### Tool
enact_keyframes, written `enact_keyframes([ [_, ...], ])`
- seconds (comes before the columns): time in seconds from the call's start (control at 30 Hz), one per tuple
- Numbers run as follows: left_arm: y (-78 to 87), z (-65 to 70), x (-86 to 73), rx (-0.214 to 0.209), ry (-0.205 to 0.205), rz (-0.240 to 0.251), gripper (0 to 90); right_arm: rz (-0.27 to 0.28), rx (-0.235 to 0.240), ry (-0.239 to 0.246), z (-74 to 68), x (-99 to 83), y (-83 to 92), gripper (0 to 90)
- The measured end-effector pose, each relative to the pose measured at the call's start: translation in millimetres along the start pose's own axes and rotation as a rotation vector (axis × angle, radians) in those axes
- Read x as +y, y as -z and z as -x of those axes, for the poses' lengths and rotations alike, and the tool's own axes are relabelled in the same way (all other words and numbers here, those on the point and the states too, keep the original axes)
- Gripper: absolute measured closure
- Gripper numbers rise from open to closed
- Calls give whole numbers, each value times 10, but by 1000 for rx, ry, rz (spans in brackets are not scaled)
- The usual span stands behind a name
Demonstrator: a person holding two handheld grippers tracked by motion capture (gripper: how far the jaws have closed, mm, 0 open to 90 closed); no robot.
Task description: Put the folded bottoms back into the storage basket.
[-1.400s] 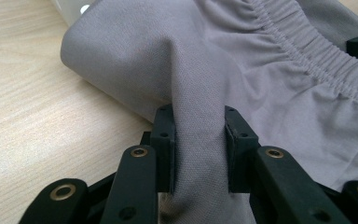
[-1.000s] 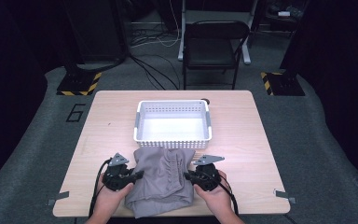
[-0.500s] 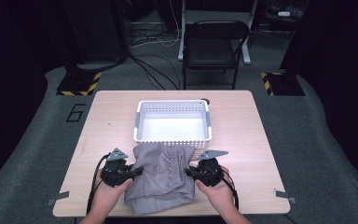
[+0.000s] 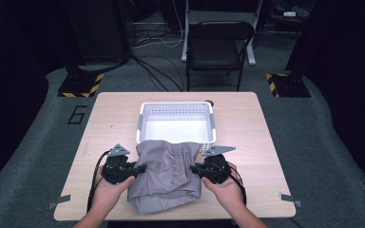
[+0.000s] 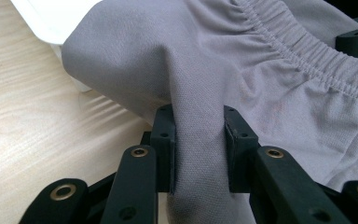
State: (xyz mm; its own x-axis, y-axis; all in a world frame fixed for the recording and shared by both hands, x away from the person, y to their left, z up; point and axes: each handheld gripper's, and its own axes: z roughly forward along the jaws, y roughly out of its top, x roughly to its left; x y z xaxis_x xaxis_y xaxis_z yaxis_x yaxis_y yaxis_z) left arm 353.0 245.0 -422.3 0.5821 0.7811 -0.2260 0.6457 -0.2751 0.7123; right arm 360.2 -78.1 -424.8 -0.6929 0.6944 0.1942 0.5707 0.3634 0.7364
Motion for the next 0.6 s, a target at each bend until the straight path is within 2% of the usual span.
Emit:
enact_keyframes([
  [0.03, -1, 7, 7, 6, 8, 10, 703, 1, 1, -9, -5, 7, 1, 839],
  [0.13, 34, 15, 47, 1, 8, 11, 703, -1, 3, 3, -6, 43, 24, 839],
  [0.37, 177, 75, 146, -1, -14, 19, 703, 15, -3, 29, -55, 154, 158, 838],
  [0.6, 301, 134, 237, -10, -24, 29, 703, 30, 17, 18, -112, 221, 297, 838],
])
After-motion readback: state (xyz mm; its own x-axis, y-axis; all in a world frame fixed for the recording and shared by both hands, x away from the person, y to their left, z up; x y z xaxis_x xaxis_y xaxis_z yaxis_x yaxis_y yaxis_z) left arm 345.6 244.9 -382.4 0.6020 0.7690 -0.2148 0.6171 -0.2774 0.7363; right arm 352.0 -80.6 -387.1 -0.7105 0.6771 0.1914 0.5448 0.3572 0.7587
